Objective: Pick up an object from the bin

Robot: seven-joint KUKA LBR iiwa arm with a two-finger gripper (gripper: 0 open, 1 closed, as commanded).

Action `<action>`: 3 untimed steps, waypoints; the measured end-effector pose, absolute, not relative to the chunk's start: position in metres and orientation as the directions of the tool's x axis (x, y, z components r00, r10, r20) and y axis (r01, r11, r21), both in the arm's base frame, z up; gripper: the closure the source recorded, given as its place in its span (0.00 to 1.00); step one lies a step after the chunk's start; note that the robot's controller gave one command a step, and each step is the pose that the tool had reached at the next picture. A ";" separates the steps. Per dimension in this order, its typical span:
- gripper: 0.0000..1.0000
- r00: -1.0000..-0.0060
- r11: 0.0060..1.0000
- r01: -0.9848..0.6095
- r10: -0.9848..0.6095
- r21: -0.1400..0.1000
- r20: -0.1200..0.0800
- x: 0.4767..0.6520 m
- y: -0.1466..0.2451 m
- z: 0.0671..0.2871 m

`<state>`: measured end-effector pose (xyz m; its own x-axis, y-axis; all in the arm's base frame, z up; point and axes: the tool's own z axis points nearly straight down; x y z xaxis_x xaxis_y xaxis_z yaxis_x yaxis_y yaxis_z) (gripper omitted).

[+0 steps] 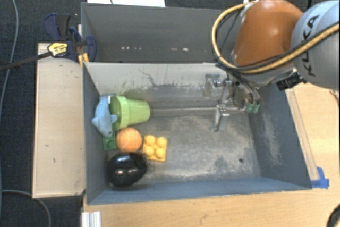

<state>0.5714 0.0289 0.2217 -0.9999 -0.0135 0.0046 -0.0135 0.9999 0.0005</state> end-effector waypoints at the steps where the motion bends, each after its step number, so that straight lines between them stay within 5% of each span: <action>1: 0.00 -1.000 1.000 -0.013 -0.013 0.001 -0.004 0.573 0.029 0.226; 2: 0.00 -0.999 0.999 -0.053 -0.053 0.000 -0.005 0.539 0.043 0.220; 3: 0.00 -0.997 0.997 -0.076 -0.076 0.001 -0.010 0.511 0.065 0.183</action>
Offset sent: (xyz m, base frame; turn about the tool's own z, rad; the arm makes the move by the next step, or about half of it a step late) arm -0.0903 0.0418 -0.0133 -0.1110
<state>0.5106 0.0646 0.1831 -0.9971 -0.0756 -0.0096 -0.0756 0.9971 0.0011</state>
